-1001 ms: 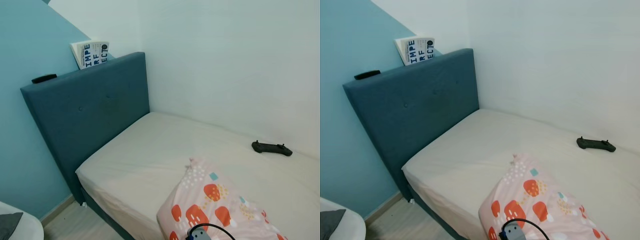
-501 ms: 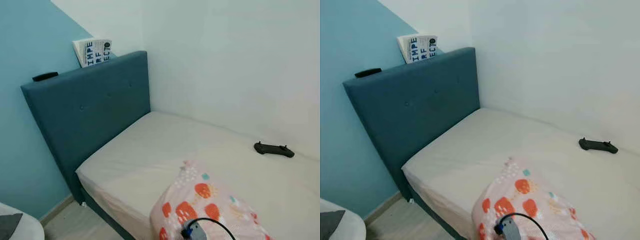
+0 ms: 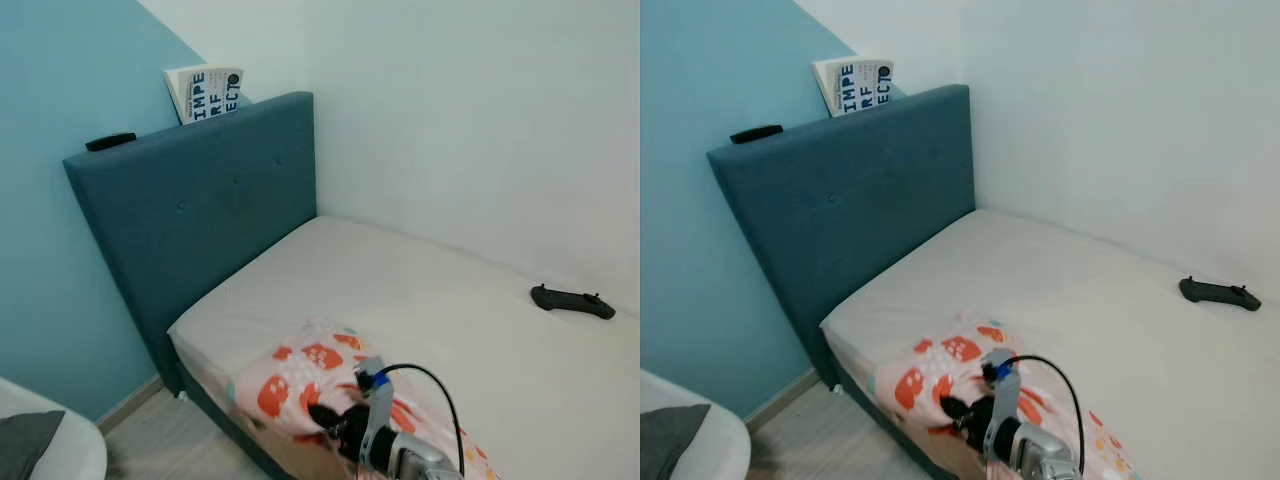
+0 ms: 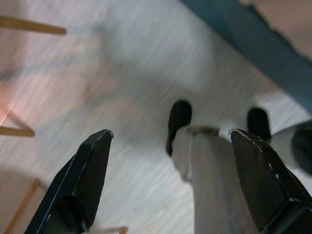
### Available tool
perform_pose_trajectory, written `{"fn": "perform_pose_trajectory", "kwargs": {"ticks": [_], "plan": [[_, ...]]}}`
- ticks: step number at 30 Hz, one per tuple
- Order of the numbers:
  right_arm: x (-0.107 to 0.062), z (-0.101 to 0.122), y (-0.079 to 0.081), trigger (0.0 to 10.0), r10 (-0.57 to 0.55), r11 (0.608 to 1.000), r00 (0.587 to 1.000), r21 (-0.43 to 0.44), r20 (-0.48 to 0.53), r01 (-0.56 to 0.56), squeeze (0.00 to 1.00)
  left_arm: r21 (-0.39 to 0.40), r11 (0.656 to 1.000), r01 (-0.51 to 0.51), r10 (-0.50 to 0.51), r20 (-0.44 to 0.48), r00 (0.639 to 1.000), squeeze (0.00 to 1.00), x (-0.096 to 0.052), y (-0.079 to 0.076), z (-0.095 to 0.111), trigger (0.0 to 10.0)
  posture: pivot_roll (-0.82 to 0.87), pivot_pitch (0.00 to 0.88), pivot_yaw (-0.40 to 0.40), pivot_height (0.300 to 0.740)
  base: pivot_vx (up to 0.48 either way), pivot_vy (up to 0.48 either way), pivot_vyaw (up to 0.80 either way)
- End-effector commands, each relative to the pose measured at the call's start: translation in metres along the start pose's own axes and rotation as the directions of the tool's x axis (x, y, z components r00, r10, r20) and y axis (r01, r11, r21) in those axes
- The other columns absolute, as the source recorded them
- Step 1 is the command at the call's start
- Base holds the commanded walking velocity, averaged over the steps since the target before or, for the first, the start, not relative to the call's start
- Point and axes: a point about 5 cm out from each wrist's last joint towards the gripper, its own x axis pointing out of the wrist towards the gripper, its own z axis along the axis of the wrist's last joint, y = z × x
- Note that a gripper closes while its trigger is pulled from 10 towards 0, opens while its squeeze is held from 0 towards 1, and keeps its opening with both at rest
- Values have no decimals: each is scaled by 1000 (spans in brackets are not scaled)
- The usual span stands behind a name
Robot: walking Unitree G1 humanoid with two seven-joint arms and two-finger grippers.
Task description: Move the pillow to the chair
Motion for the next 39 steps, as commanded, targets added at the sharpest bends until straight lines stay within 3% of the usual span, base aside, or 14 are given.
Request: {"fn": "perform_pose_trajectory", "kwargs": {"ticks": [1,3,8,20,22,24,26,39], "plan": [[16,15,17,10000,138,987,990,-85,21,-136,0,-16,1000,19,-19,17,1000,0,1,-3,3,10000,-92,23,16,730,0,0,763],[20,6,27,10000,188,973,981,-130,-45,-192,0,19,999,48,-48,35,998,0,3,-10,12,10000,-91,23,16,730,0,-234,763],[24,-5,35,10000,209,966,974,-138,-84,-220,0,31,999,37,-38,43,998,0,4,-12,18,10000,-91,23,19,730,0,-469,763],[21,-13,39,10000,248,956,960,-129,-128,-265,0,-6,999,32,-31,12,999,0,1,-4,5,10000,-91,27,26,730,0,-39,761],[20,-16,39,10000,255,952,955,-133,-150,-275,0,-5,1000,30,-30,6,1000,0,1,-3,3,10000,-88,27,25,730,0,0,763],[14,-28,36,10000,226,944,941,-180,-251,-275,0,-2,1000,23,-23,-12,1000,0,-1,0,-3,10000,-85,27,23,730,0,0,763],[13,-31,36,10000,221,943,938,-185,-266,-275,0,-2,1000,21,-21,-15,1000,0,-1,1,-4,10000,-85,27,23,730,0,0,763],[11,-35,35,10000,195,947,941,-198,-277,-254,0,1,1000,24,-24,-17,1000,0,0,-1,-3,10000,-92,28,25,730,0,0,763]]}}
